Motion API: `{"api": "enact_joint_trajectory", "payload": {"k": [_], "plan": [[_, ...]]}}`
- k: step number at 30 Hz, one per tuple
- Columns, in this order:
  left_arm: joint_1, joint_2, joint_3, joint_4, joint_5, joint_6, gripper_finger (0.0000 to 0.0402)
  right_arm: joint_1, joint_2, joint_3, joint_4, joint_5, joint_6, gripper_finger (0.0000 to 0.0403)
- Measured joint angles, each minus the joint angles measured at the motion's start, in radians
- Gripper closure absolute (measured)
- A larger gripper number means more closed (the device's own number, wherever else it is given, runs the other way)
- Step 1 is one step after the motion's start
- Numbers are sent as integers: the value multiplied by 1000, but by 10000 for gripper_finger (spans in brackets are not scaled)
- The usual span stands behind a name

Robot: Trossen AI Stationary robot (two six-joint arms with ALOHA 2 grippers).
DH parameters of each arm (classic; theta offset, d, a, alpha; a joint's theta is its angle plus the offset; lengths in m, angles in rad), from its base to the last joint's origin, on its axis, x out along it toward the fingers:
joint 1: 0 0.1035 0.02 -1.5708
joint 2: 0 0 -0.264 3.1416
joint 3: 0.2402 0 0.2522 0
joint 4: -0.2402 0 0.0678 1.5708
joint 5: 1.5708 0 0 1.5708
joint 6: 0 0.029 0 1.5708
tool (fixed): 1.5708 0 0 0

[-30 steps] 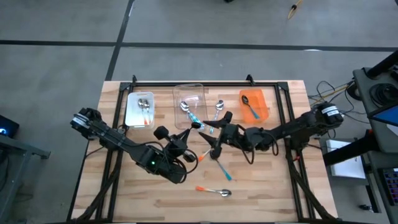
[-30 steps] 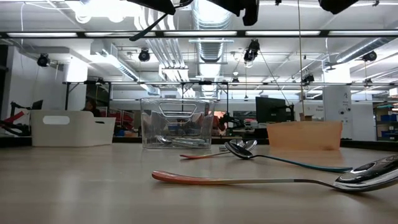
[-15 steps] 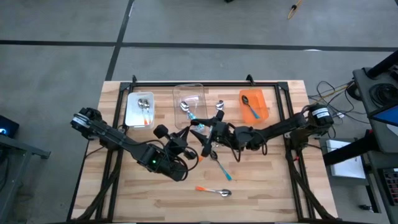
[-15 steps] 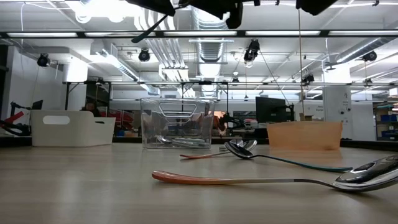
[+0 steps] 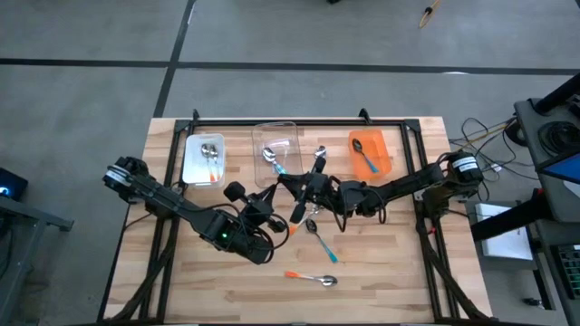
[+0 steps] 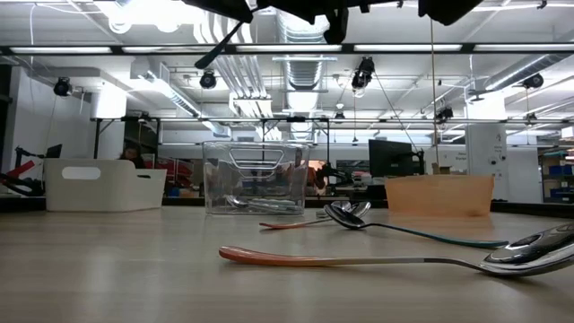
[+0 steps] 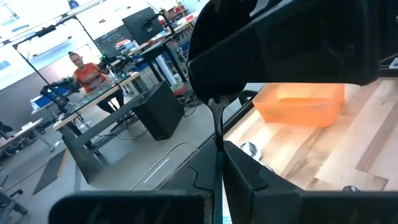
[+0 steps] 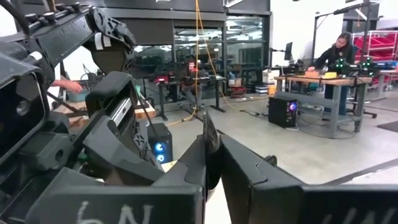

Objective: Sort silverware by color (type)
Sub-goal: Put the blue spoon into the orange bin

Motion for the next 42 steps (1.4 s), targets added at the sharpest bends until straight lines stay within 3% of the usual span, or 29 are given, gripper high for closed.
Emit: {"api": "enact_joint_trajectory", "payload": {"k": [6, 13, 19, 24, 29, 32, 36, 42], "plan": [[0, 0, 0, 4, 7, 0, 396, 0, -12, 0, -22, -4, -23, 388], [0, -1, 0, 1, 70, 8, 359, 1, -66, 0, -156, -4, -44, 389], [1, -7, 0, 1, 193, 109, 314, -1, -169, -1, -439, -12, -32, 390], [4, -34, 0, 0, 276, 233, 296, -1, -256, 45, -833, -105, -26, 390], [18, -79, -11, 18, 475, 370, 295, 7, -295, 91, -1093, -194, 29, 390], [36, -108, -55, 125, 604, 437, 295, 18, -302, 100, -1152, -196, 48, 390], [65, -156, -192, 433, 795, 517, 295, 37, -304, 85, -1161, -196, 43, 390], [113, -186, -400, 847, 852, 488, 295, 61, -301, 73, -1160, -196, 47, 390]]}}
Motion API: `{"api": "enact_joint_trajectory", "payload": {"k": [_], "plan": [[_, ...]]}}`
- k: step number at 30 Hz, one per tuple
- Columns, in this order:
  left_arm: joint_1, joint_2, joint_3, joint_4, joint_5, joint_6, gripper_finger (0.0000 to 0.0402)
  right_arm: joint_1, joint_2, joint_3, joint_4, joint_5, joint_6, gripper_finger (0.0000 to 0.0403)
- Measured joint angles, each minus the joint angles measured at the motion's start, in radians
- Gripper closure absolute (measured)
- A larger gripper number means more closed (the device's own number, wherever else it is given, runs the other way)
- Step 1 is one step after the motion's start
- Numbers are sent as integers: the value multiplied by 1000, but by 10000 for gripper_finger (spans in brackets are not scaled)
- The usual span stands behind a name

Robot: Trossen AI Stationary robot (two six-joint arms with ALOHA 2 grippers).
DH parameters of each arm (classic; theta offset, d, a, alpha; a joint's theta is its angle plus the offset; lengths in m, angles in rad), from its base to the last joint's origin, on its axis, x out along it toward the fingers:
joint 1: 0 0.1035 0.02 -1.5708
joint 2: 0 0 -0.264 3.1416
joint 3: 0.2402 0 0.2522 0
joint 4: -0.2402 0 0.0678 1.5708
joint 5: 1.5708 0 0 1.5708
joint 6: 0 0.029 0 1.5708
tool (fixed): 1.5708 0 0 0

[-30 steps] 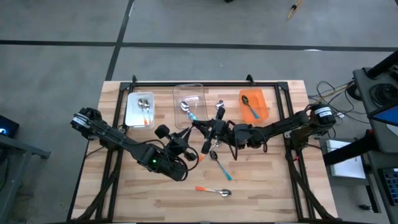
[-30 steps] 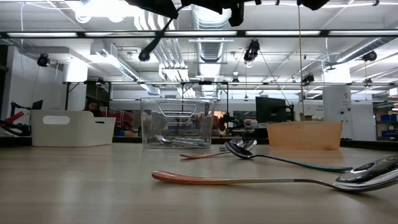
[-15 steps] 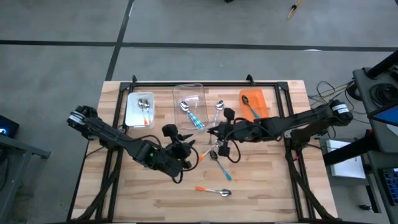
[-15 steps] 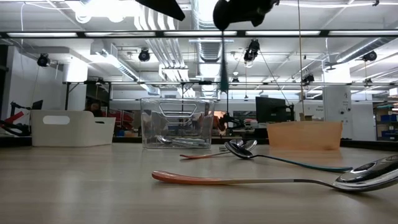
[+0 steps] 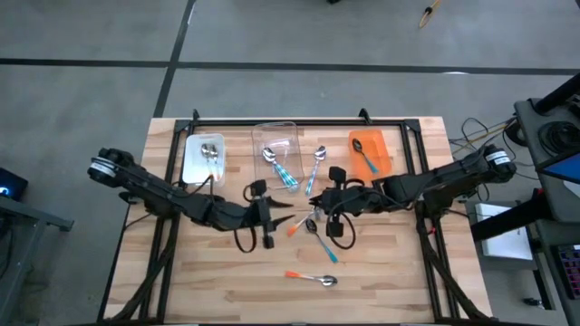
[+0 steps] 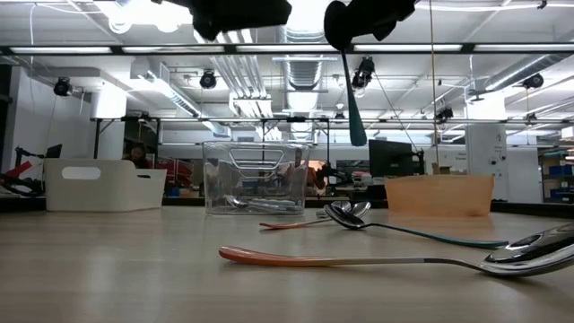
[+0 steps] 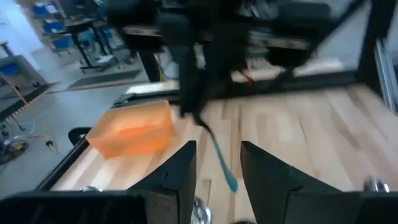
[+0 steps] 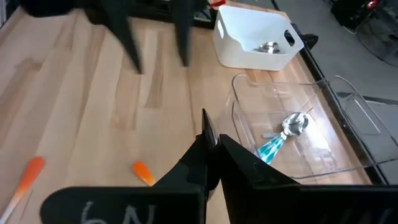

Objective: Sort silverware by color (type)
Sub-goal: Put the blue spoon into the orange bin

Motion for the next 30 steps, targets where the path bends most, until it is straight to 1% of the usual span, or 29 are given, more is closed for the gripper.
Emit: {"api": "enact_joint_trajectory", "payload": {"k": [5, 7, 10, 15, 24, 30], "plan": [[22, 31, -112, 237, 2, -69, 295, 6, 8, 0, 23, 0, 0, 390], [27, 54, -133, 318, 9, -78, 295, 5, 15, 0, 57, 1, 0, 390], [34, 87, -145, 380, 17, -91, 295, 5, 15, 0, 82, 1, -18, 390], [56, 138, -138, 382, 21, -130, 286, 5, 16, 0, 141, 1, -50, 390], [70, 239, -80, 392, 40, -165, 240, 5, 16, 0, 155, 1, -93, 390], [77, 313, -16, 399, 72, -155, 236, 5, 16, 0, 182, 1, -123, 390]]}}
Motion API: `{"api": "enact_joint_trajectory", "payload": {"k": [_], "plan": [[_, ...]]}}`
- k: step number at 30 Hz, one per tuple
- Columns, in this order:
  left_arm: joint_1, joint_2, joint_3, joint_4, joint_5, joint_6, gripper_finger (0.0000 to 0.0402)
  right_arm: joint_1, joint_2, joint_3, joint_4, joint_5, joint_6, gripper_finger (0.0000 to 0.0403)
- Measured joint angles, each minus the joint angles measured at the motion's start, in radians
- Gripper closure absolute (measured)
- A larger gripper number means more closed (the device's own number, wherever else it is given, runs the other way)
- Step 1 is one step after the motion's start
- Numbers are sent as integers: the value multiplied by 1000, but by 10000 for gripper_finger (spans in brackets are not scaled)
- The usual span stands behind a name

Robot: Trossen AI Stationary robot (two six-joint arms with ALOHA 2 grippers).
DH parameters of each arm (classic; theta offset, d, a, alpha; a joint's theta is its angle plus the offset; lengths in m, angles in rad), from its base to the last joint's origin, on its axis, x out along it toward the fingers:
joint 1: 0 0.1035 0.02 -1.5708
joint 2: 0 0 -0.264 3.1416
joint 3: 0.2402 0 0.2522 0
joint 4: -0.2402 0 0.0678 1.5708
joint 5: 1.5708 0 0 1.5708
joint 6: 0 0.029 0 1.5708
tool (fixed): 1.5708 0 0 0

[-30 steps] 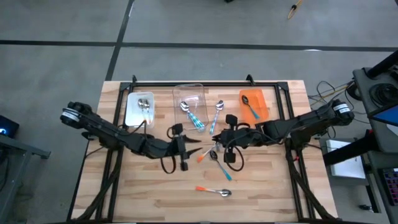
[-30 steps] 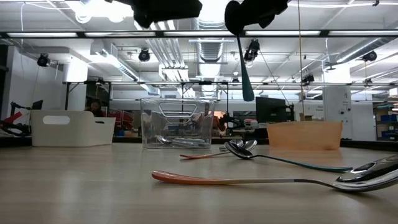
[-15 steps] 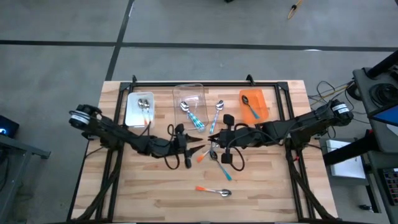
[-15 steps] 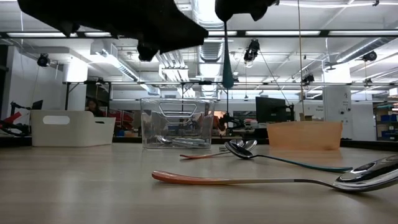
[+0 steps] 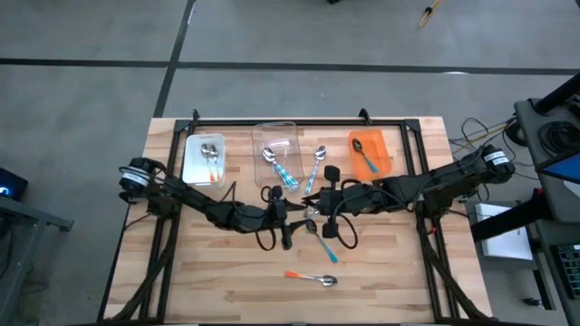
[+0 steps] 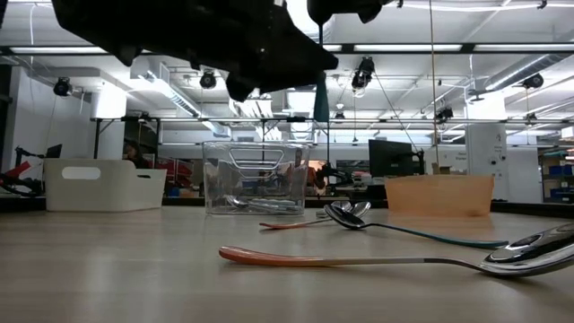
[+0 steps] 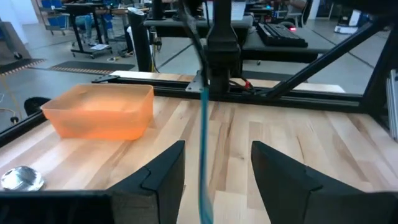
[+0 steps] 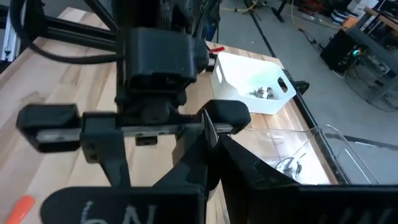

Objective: Sort silverware by color (type)
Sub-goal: Put the blue spoon into the orange bin

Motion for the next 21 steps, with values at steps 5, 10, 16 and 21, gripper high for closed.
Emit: {"api": "enact_joint_trajectory", "payload": {"k": [5, 10, 16, 21], "plan": [[1, 49, 38, 10, -1, 34, 254, 0, 1, 0, -4, 0, -7, 390], [2, 53, 39, 17, -3, 41, 315, 0, 0, 0, -10, -2, -8, 390], [2, 53, 37, 18, -17, 53, 395, 0, 1, 0, -9, -7, -8, 390], [-2, 53, 38, 26, -97, 85, 399, 0, 0, 0, -4, 8, 18, 369]]}}
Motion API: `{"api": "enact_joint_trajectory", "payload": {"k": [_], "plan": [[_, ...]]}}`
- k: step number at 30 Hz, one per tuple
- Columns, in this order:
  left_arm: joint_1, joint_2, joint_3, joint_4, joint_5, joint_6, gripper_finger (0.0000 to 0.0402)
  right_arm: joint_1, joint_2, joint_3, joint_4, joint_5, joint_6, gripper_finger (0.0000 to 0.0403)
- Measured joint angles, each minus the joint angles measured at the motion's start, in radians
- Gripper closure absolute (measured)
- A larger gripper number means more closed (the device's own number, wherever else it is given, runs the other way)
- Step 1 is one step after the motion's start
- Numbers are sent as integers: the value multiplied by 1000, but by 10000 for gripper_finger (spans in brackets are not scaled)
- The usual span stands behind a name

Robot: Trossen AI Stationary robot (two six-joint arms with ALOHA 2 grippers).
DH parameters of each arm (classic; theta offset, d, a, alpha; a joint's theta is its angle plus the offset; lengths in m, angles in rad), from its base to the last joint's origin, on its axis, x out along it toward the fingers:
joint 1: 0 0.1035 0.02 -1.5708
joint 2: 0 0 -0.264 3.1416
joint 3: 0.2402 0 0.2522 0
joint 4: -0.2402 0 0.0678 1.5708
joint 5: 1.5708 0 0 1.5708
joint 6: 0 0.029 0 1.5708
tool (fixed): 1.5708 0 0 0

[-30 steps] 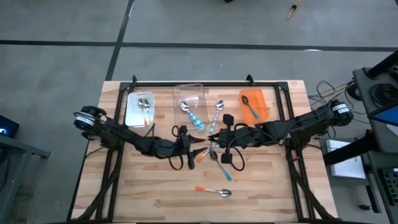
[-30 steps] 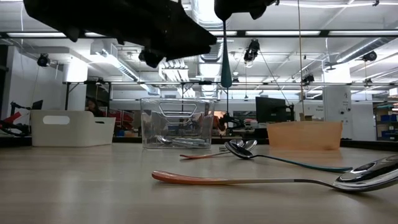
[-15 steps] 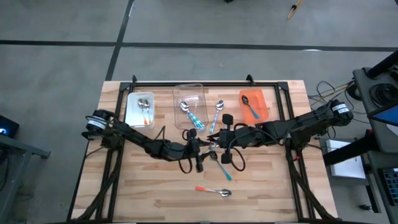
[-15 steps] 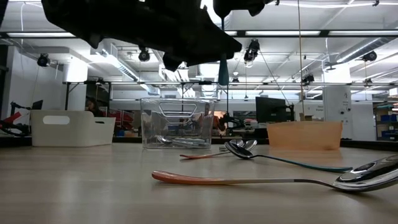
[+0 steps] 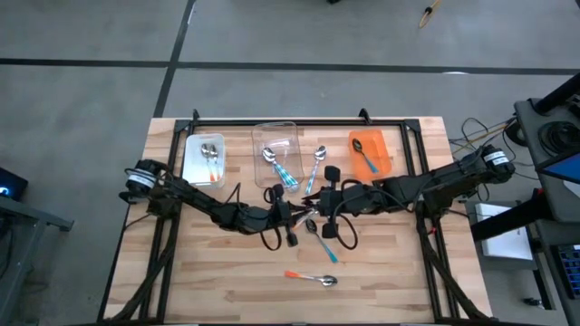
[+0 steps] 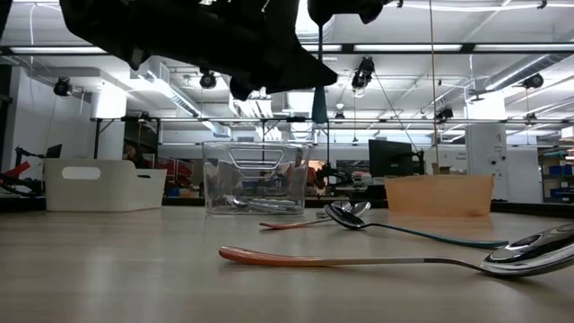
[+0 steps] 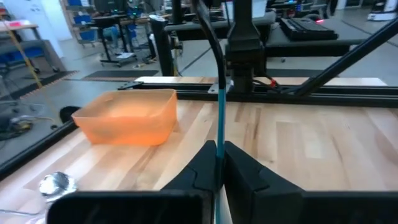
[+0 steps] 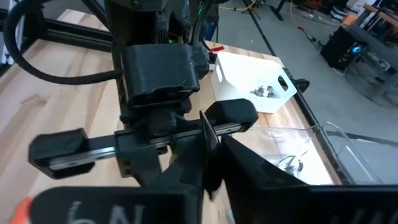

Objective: Sort silverware by color (type)
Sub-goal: Put the blue spoon into the orange bin

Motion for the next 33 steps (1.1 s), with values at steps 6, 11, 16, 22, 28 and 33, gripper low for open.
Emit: {"api": "enact_joint_trajectory", "payload": {"k": [6, 11, 16, 22, 28, 33], "plan": [[0, -1, 0, 31, -54, 24, 401, 1, 0, 0, 2, 81, 27, 299], [0, -1, 0, 62, -148, 63, 401, 0, -4, 2, 9, 146, 27, 252], [3, -2, 3, 67, -243, 88, 401, 0, -14, 28, 28, 151, 28, 226], [3, -2, 6, 74, -387, 111, 401, 0, -14, 76, 27, 207, 33, 219], [3, -2, 6, 119, -574, 155, 401, 0, -14, 113, 25, 255, 78, 224], [3, -2, 6, 199, -625, 257, 401, 1, -20, 98, 26, 265, 96, 225]]}}
